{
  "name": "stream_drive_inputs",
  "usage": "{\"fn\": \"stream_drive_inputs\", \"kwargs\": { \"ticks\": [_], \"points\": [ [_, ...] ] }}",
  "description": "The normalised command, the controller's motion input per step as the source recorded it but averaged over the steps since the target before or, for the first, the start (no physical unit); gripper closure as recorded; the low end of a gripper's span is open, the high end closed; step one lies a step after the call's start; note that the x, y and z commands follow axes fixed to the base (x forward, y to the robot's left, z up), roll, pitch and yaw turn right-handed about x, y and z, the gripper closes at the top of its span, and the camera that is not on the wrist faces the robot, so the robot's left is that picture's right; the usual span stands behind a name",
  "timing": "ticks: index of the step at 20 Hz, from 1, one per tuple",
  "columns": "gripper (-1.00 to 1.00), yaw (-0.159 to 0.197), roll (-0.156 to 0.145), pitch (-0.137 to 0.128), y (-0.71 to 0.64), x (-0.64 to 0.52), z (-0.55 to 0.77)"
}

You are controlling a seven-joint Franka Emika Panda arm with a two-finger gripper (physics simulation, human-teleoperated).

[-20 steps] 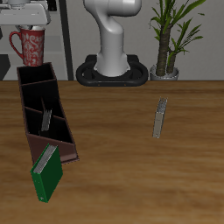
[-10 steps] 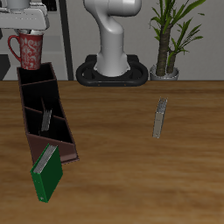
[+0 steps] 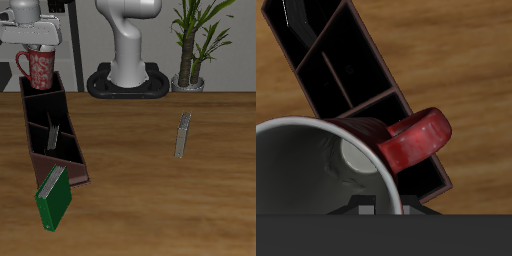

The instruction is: Place the black book into the right desk caddy's left compartment and place the red mug into the right desk caddy's right compartment

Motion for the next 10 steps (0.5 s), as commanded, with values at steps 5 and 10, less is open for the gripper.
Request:
{"fn": "stream_drive_inputs", "kwargs": {
  "ticks": [5,10],
  "points": [
    [1.00,-0.019,-0.003,0.011,0.01,-0.01,-0.10],
    [1.00,0.045,0.009,0.033,0.14,-0.04,-0.21]
  ]
}}
